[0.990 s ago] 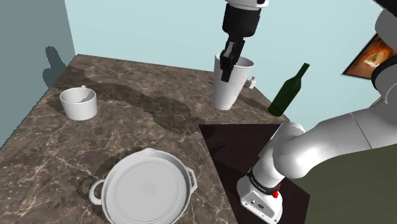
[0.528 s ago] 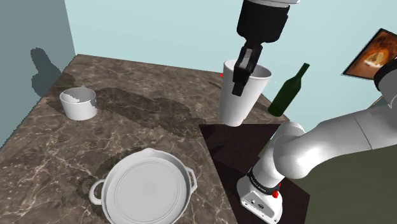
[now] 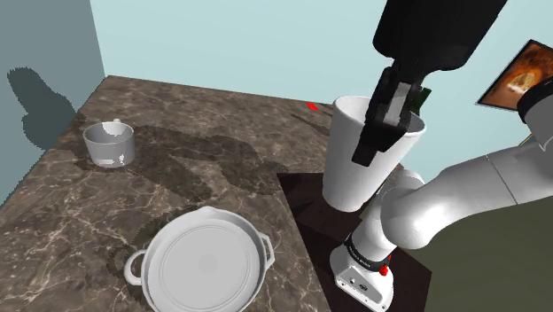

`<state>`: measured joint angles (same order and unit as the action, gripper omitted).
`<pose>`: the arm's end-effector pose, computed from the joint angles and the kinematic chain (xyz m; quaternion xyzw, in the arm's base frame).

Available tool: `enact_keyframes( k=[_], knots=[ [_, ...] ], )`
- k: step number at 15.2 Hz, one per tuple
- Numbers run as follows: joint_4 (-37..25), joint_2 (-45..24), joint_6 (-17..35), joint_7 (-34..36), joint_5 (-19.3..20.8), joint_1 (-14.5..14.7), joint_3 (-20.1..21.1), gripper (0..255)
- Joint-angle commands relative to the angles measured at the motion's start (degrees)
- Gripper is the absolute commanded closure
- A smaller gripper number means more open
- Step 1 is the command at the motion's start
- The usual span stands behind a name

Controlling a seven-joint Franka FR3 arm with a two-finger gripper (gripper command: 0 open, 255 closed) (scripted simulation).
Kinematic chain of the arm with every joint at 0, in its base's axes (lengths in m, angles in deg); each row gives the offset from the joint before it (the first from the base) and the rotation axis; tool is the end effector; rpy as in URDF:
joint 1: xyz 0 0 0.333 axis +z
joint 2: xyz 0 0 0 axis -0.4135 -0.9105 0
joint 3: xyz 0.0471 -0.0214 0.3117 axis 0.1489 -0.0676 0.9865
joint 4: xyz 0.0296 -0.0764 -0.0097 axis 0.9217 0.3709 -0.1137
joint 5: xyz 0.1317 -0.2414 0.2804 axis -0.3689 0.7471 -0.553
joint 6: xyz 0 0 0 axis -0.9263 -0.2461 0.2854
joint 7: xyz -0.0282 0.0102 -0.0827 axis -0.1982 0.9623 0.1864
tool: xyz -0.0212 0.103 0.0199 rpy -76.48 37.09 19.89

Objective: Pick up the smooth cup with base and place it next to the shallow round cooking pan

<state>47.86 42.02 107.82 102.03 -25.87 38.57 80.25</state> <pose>0.1145 0.3498 0.7138 0.9844 0.1471 -0.0294 0.0921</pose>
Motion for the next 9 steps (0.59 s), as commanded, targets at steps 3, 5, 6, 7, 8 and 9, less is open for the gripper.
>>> enact_keyframes(
  k=[3,5,6,7,8,9],
  knots=[
    [-5.37,-2.76,-1.40,7.31,-2.59,-0.82,6.34,255],
    [-8.68,-4.65,-2.13,11.24,-3.55,-1.64,10.09,255],
    [-10.46,-5.77,-2.46,13.32,-3.90,-2.17,12.19,255],
    [-12.34,-7.01,-2.76,15.50,-4.15,-2.82,14.51,255],
    [-14.32,-8.38,-3.04,17.78,-4.27,-3.62,17.10,255],
    [-16.40,-9.94,-3.29,20.19,-4.22,-4.59,20.04,255]
  ],
)
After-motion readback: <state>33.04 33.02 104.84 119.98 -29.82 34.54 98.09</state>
